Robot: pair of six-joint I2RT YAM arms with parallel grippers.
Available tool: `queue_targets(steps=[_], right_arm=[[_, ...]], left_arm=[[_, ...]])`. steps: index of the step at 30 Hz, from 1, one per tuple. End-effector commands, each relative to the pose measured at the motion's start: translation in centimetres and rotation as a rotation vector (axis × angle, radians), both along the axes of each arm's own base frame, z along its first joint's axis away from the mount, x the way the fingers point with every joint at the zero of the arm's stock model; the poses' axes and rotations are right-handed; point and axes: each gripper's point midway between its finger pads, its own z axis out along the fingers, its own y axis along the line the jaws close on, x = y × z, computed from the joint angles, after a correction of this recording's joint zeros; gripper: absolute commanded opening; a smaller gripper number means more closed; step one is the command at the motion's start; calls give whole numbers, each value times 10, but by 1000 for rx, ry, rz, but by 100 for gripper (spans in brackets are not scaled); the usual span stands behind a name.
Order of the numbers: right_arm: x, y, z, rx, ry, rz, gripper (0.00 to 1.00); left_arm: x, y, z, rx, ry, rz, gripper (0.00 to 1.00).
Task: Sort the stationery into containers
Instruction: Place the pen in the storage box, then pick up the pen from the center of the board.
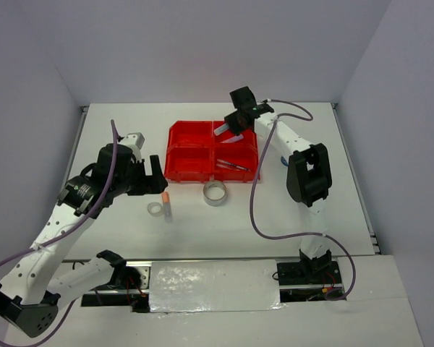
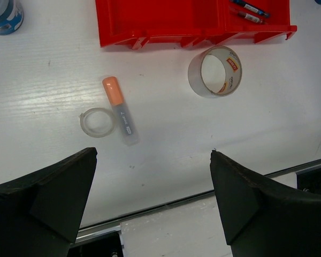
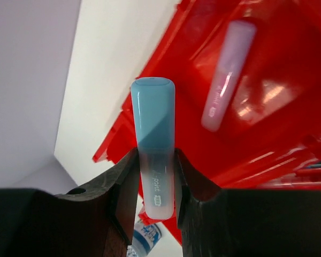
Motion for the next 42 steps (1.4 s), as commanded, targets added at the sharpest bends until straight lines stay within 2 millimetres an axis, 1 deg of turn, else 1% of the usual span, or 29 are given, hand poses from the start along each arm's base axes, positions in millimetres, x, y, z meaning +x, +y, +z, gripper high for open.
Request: queue_targets(steps=[1, 4, 7, 9, 10, 12, 14, 16, 18, 19, 20, 21, 22, 23, 24, 25, 26, 27, 28, 29, 32, 33, 34, 35, 36, 37, 39, 40, 42], right_arm=[[-4, -18, 25, -7, -54, -136, 2], [-5, -30, 20, -47, -55, -153, 12], [-4, -35, 16, -63, -44, -119, 34], [-3, -34, 18, -69, -48, -76, 55], [-3, -37, 19, -82, -52, -61, 75], [-4, -38, 22, -92, -60, -37, 99], [-4, -37, 29, -100, -87, -10, 100], [-7, -37, 50, -137, -149, 41, 100], [-12, -33, 87, -215, -259, 129, 100], [-22, -14, 105, -254, -311, 192, 100], [-35, -9, 124, -349, -359, 275, 100], [-45, -1, 132, -404, -380, 316, 100], [-68, 26, 134, -451, -400, 392, 100], [-87, 35, 140, -500, -422, 459, 100], [-106, 47, 121, -539, -395, 520, 100], [-137, 74, 115, -563, -401, 601, 99], [-155, 84, 108, -572, -393, 631, 99], [-174, 91, 84, -596, -355, 666, 99], [-188, 99, 74, -605, -344, 685, 98], [-214, 121, 57, -587, -331, 735, 98], [-257, 159, 0, -550, -226, 870, 95], [-264, 172, -5, -541, -226, 905, 92], [-271, 185, -29, -560, -198, 981, 90], [-275, 193, -37, -572, -189, 1012, 89], [-279, 208, -33, -568, -209, 1037, 85], [-279, 210, -55, -604, -171, 1072, 82], [-279, 220, -63, -598, -160, 1095, 71], [-280, 219, -78, -618, -135, 1109, 69], [-282, 220, -89, -626, -108, 1125, 65]], left_arm=[[0, 9, 18, -7, -62, 35, 99], [-2, 11, 14, 9, -61, 34, 99], [-2, 12, 7, 24, -43, 29, 99], [-2, 14, 1, 36, -34, 35, 99], [0, 14, -1, 42, -31, 42, 99], [1, 15, -4, 50, -24, 49, 99], [4, 16, -6, 62, -11, 61, 99], [6, 24, -9, 93, 10, 111, 99], [10, 32, -6, 123, 24, 165, 99], [8, 43, -8, 161, 43, 219, 99], [10, 49, -4, 174, 42, 261, 99], [9, 56, -3, 193, 46, 298, 99], [5, 62, -2, 202, 62, 341, 99], [6, 74, 5, 223, 43, 408, 99], [4, 82, 10, 231, 42, 456, 99], [-2, 89, 18, 218, 42, 521, 99], [-2, 100, 25, 236, 17, 581, 99], [-4, 105, 30, 233, 5, 613, 99], [-7, 109, 37, 214, -11, 654, 99], [-8, 114, 48, 199, -51, 675, 99], [-9, 113, 74, 117, -146, 670, 99], [-8, 111, 82, 112, -180, 629, 99], [-10, 108, 90, 78, -222, 600, 99], [-9, 104, 95, 58, -246, 567, 99], [-7, 96, 103, 32, -277, 511, 99], [-8, 94, 106, 20, -290, 492, 99], [-11, 91, 103, 24, -275, 466, 99], [-11, 90, 101, 29, -264, 462, 99], [-14, 88, 94, 45, -238, 435, 99]])
